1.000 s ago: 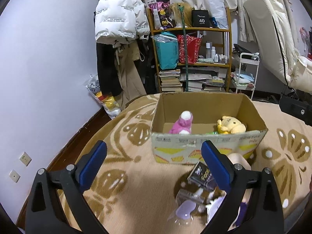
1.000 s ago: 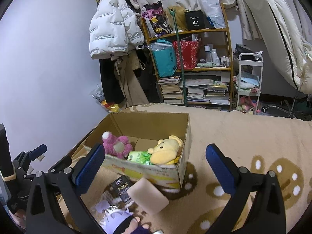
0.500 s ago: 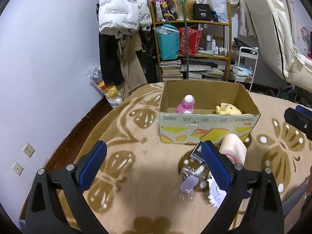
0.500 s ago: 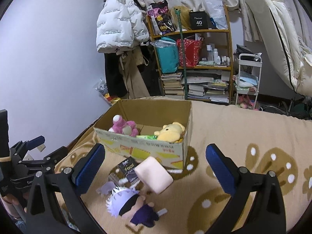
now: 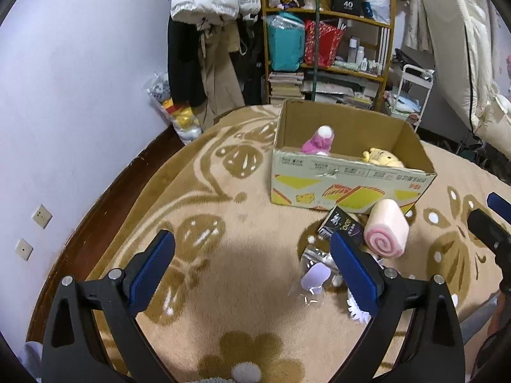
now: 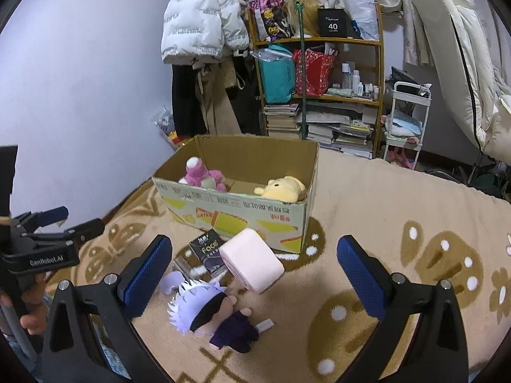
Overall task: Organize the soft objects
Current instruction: 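Move the left tool to the clear bag while the right tool approaches the white-haired doll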
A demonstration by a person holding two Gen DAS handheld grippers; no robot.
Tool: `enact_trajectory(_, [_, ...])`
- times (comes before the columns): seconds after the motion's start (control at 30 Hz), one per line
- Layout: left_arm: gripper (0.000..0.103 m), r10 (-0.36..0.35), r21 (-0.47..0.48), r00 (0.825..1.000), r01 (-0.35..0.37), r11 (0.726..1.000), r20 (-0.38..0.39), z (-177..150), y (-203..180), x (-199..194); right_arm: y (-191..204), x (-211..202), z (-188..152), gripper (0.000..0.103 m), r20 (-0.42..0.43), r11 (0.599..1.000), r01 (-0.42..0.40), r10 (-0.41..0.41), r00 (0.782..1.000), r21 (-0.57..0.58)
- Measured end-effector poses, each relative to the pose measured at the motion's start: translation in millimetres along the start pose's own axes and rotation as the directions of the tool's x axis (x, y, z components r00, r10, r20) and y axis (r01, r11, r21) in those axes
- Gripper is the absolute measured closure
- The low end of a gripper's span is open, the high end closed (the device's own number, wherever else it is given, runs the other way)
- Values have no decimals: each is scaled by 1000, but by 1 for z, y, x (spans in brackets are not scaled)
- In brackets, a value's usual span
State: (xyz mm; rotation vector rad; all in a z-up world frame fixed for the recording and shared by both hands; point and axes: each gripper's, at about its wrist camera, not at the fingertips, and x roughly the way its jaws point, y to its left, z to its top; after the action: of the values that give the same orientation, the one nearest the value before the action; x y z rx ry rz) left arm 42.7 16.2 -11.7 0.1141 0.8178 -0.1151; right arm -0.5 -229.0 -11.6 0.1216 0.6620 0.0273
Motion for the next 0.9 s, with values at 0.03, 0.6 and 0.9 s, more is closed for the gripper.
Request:
enact_trajectory(0.03, [6,13,2,1000,-13,1000,-4,0,0,2,0,3,-1,0,-8,1000,1,-1,1000,-2])
enact_trajectory(0.6, [6,-21,39,989,27,999,-146,-5,-12,47,3,42,-13,0,-134,1000,-8,5,991,-27])
enact_trajectory(0.9, [6,-43,67,966,62,996,-256,-13,-24,77,8,75,-29,0,-273,999,-16,7,962,-32])
